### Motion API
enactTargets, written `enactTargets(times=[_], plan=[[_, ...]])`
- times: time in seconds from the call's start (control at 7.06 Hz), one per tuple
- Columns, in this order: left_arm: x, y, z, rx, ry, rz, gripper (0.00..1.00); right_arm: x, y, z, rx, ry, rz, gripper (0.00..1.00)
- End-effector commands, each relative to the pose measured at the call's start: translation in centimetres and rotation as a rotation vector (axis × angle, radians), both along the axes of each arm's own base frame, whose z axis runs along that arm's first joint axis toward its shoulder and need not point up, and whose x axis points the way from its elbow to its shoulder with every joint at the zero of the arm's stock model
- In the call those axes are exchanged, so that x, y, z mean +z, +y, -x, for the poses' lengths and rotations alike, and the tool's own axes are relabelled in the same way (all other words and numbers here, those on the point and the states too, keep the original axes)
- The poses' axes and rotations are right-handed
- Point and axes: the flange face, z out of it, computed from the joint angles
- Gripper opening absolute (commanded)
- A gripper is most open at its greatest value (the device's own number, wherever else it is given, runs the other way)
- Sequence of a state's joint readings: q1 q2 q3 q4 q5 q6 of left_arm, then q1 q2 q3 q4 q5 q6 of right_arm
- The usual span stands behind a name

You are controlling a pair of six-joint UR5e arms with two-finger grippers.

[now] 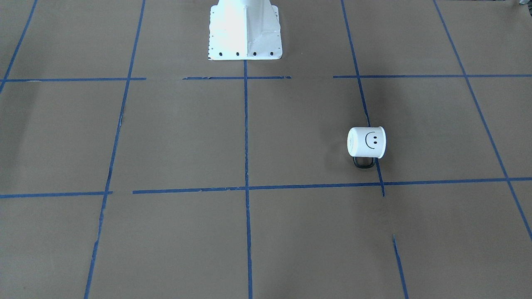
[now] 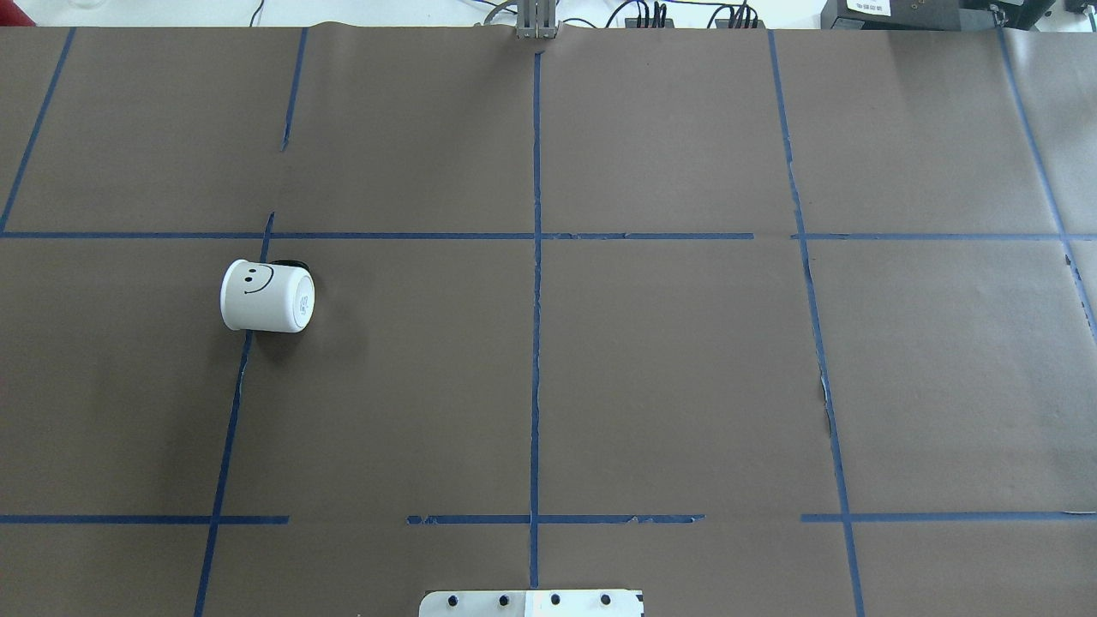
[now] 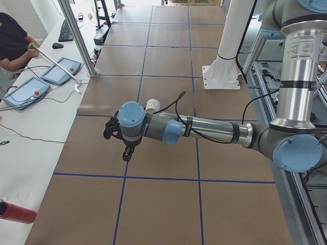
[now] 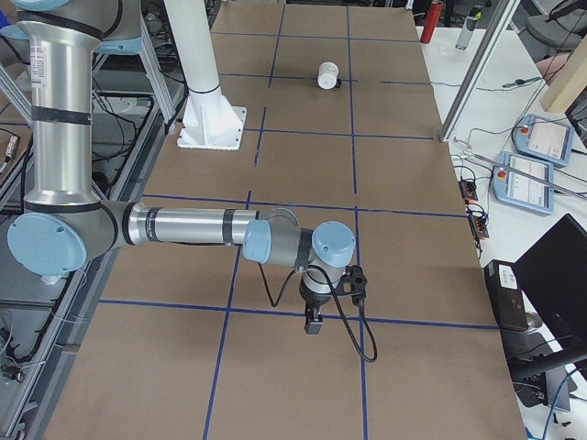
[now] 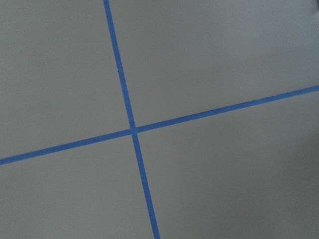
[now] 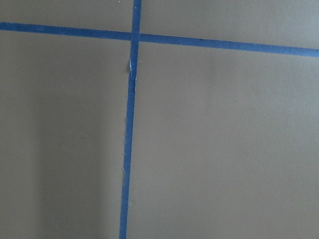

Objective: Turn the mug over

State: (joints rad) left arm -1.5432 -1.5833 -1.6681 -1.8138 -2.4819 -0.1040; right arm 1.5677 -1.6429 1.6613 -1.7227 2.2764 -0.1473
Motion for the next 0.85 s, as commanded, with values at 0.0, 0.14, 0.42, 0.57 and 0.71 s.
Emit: enactTargets(times=[0.0, 0.14, 0.42, 0.57, 0.71], plan=[[-1.3, -0.4, -5.4, -0.129, 0.101, 0.126, 1.00, 0.0, 0.0, 0.0, 0.000, 0.000, 0.000, 1.00], [-1.9, 0.2, -6.7, -0.180, 0.155, 0.157, 1.00, 0.0, 0.0, 0.0, 0.000, 0.000, 0.000, 1.00], [-3.2, 2.5, -11.6, -0.262, 0.290, 0.165, 1.00, 0.0, 0.0, 0.0, 0.000, 0.000, 0.000, 1.00], [-3.5, 3.7, -13.7, -0.335, 0.371, 0.213, 1.00, 0.0, 0.0, 0.0, 0.000, 0.000, 0.000, 1.00], [-3.7, 5.0, -17.1, -0.348, 0.460, 0.209, 1.00, 0.0, 0.0, 0.0, 0.000, 0.000, 0.000, 1.00]])
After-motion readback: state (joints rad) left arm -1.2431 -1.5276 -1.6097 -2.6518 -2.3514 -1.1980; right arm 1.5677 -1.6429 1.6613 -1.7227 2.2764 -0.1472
